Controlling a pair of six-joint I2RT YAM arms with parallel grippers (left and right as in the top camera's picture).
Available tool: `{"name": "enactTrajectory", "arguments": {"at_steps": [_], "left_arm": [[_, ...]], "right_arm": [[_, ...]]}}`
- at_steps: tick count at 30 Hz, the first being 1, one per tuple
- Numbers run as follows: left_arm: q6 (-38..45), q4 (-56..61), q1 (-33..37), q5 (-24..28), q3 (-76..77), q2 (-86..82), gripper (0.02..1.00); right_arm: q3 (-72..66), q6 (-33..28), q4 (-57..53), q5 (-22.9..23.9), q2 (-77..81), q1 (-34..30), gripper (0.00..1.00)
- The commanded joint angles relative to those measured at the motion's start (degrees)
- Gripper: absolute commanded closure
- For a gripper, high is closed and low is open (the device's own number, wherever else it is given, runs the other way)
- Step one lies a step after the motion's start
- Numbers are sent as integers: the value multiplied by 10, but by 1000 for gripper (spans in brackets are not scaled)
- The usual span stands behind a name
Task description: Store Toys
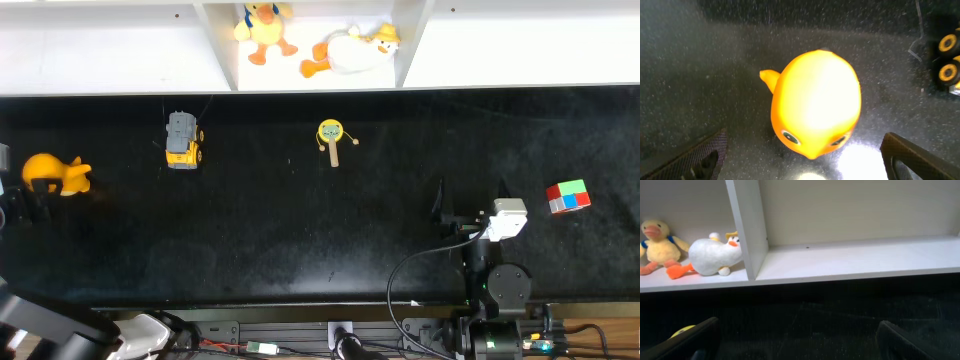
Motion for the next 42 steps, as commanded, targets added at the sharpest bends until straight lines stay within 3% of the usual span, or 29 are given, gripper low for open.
{"name": "enactTrajectory", "arguments": {"at_steps": [1,12,14,17,22,23,32,42], "left_arm": [[-15,5,-10,-11,14,22,20],[-15,40,-40,-18,14,48,42],[-15,43,-40,-18,14,53,176],[-15,46,-40,-18,14,53,549],[-21,47,-40,-17,14,46,919],[-30,46,-40,-17,14,39,943],[-152,54,-54,-13,21,-94,982],[-240,71,-120,-16,61,-85,982]], "right_arm": [[-8,2,3,0,-5,-1,7],[-8,2,3,0,-5,-1,5],[-8,2,3,0,-5,-1,5],[-8,2,3,0,-5,-1,3],[-8,2,3,0,-5,-1,5],[-8,2,3,0,-5,-1,7],[-8,2,3,0,-5,-1,5],[-8,2,3,0,-5,-1,7]]}}
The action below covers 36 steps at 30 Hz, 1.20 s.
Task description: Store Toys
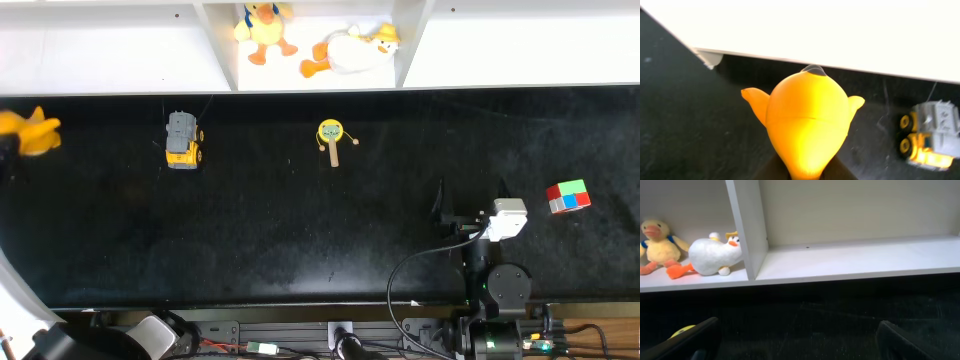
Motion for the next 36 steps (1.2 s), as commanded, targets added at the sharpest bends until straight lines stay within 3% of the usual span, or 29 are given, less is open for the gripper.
{"name": "enactTrajectory", "arguments": {"at_steps": [1,9,15,23,36], "left_arm": [[-64,11,-28,5,14,8,982],[-194,108,-94,-84,14,10,982],[-236,177,-161,-168,14,37,980],[-283,240,-185,-170,15,108,982],[-282,248,-184,-183,31,154,978]], "right_arm": [[-8,2,3,0,-5,-1,7],[-8,2,3,0,-5,-1,3],[-8,2,3,0,-5,-1,7],[-8,2,3,0,-5,-1,5],[-8,2,3,0,-5,-1,5]]}}
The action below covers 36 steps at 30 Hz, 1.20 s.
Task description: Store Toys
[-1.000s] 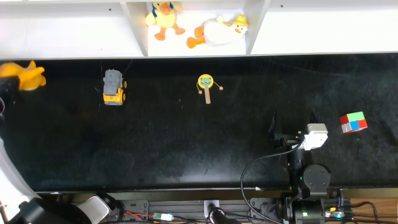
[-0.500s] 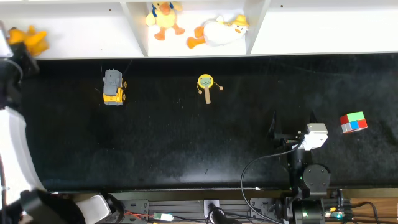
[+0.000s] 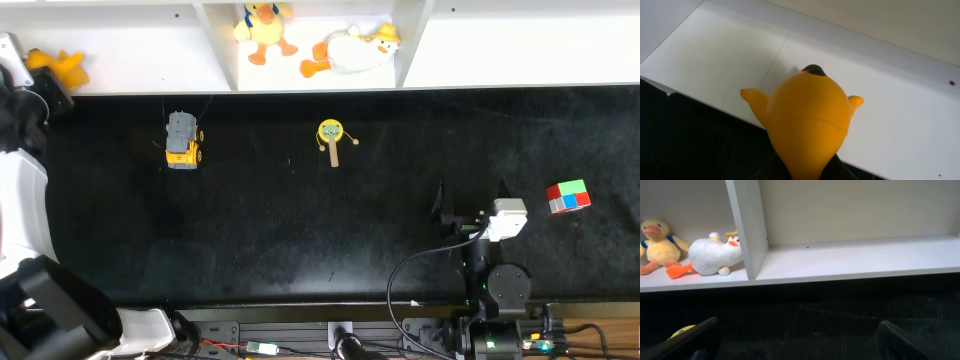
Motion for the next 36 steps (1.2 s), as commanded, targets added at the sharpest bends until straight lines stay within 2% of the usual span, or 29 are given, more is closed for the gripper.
{"name": "enactTrajectory", "arguments": {"at_steps": [1,11,20,23,27,29,33,34,36], "left_arm": [[-8,-1,-3,-8,38,31,978],[-8,-3,-17,-2,57,70,967],[-8,14,-17,-2,57,81,858],[-8,30,-17,-2,57,86,772],[-8,45,-17,-2,57,90,573],[-8,48,-17,-3,57,90,437],[-8,63,-17,-3,57,90,73],[-8,67,-17,-3,57,90,23],[-8,73,-17,-5,57,90,20]], "right_arm": [[-8,2,3,0,-5,-1,5],[-8,2,3,0,-5,-1,7],[-8,2,3,0,-5,-1,5],[-8,2,3,0,-5,-1,5],[-8,2,3,0,-5,-1,5],[-8,2,3,0,-5,-1,7],[-8,2,3,0,-5,-1,7],[-8,2,3,0,-5,-1,5],[-8,2,3,0,-5,-1,7]]}}
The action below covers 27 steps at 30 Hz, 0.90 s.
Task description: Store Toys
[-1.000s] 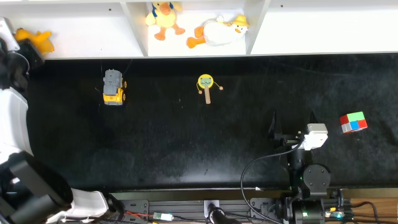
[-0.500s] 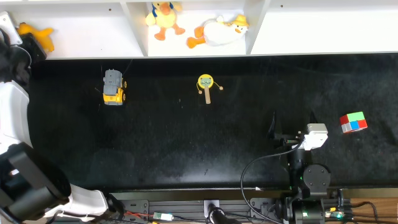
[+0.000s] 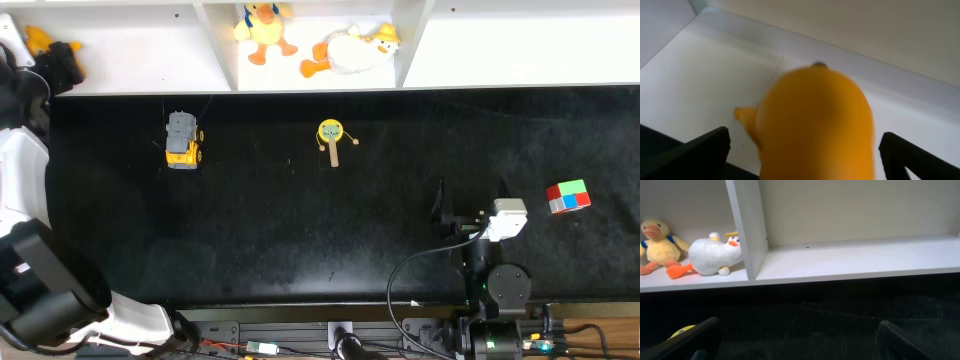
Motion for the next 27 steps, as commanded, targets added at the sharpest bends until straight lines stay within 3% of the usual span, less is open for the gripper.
{"name": "enactTrajectory", "arguments": {"at_steps": [1,13,19,27], "left_arm": [[-2,12,-3,-3,6,7,20],[3,5,-4,-7,6,-1,20],[4,-56,-5,-58,5,-37,20],[22,-149,-6,-56,1,-86,20]], "right_arm": [[-8,2,3,0,-5,-1,7],[-8,2,3,0,-5,-1,3],[-8,2,3,0,-5,-1,5],[-8,2,3,0,-5,-1,7]]}}
